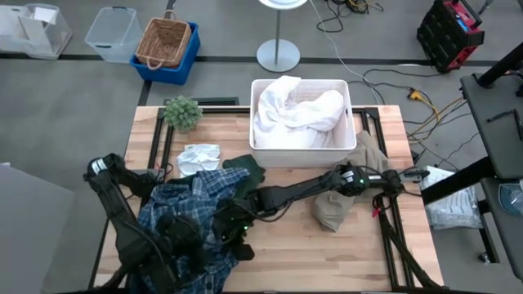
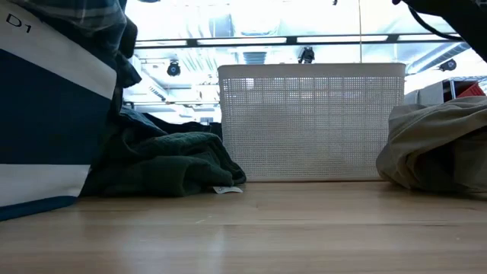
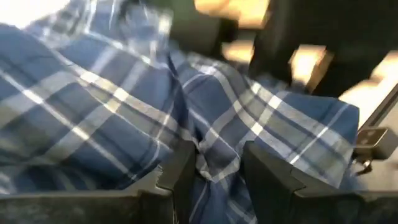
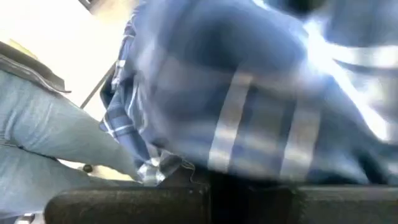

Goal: Sort clothes
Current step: Put the blue shirt in the blue bin

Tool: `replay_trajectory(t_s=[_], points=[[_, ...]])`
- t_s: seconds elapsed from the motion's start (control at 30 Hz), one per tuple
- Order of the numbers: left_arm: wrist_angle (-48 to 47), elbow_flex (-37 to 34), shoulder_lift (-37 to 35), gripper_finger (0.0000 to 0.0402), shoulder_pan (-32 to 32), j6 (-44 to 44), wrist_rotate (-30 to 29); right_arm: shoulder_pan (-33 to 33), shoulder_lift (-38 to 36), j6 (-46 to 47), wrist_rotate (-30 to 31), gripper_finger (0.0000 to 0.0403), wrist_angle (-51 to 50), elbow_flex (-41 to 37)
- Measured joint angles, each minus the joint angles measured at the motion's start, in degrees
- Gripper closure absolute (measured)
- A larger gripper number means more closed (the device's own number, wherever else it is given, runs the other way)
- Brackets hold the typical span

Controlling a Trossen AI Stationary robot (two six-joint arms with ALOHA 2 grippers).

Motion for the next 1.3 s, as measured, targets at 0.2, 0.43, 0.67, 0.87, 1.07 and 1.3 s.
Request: replay_trajectory(t_s=[0.2, 0.43, 0.67, 0.87, 1.07, 1.3], points=[[7.44, -5.68, 0.13, 0.0285, -4.04, -7.43, 9.50, -1.01, -3.90, 0.00, 5.92, 0.0394, -5.55, 0.00], [27.07, -14.40, 0.13, 0.0285, -8.44, -13.62, 14.98, -3.52, -9.28, 3.04, 15.74, 0.0394, -10.06, 0.00], [39.32, -17.88, 0.20, 0.0285, -11.51, -18.01, 16.08, -8.77, -8.56, 5.28, 19.07, 0.0394, -9.55, -0.39], [39.08, -16.63, 0.22, 0.0285, -12.05, -18.21, 16.80, -11.37, -2.96, 5.71, 18.57, 0.0394, -11.86, -0.82], [33.01, -11.82, 0.22, 0.0285, -12.07, -18.04, 17.06, -12.47, -2.98, 4.54, 18.98, 0.0388, -11.58, -0.75], [26.72, -6.70, 0.22, 0.0285, -12.07, -17.92, 17.00, -13.39, -4.11, -10.62, 19.02, 0.0312, -14.32, -0.72]])
